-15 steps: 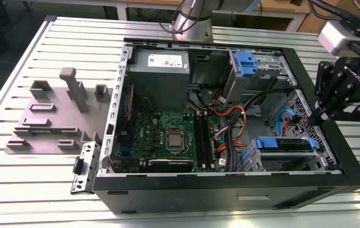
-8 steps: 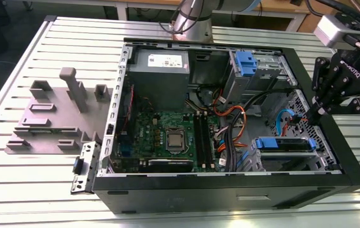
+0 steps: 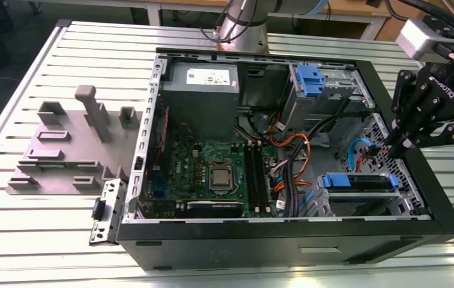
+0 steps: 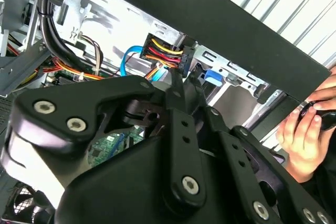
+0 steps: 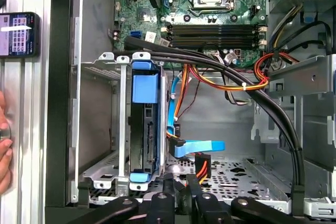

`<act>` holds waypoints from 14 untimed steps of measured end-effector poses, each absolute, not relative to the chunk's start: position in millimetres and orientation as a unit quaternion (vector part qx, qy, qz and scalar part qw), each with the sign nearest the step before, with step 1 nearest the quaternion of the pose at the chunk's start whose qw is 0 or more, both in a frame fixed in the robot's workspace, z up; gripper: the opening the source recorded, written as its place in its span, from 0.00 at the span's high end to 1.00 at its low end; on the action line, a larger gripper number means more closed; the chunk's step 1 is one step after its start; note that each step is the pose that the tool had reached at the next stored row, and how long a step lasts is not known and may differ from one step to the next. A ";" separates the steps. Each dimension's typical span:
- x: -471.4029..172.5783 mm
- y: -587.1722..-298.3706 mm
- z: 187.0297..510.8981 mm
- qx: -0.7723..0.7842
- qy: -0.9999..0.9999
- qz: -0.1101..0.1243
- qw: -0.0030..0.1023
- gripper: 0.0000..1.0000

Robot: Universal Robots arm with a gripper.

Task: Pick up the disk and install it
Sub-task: 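Insert the first disk wire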

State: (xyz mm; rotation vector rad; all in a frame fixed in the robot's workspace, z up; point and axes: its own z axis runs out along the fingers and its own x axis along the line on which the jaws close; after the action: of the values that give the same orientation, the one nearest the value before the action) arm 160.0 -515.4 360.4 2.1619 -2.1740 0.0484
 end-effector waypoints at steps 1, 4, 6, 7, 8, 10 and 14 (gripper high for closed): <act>160.0 -515.4 360.4 0.708 -0.705 0.016 0.038 0.76; 160.0 -515.4 360.3 0.724 -0.689 0.017 0.037 0.76; 160.1 -515.4 360.2 0.730 -0.682 0.017 0.037 0.69; 160.3 -515.4 360.1 0.732 -0.680 0.017 0.038 0.69; 160.6 -515.3 360.0 0.732 -0.680 0.017 0.039 0.63; 161.1 -515.4 359.9 0.734 -0.678 0.018 0.040 0.63; 161.6 -515.3 357.9 0.738 -0.673 0.023 0.046 0.63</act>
State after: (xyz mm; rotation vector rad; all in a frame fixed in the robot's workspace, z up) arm 161.6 -515.3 357.9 2.2525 -2.0548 0.0702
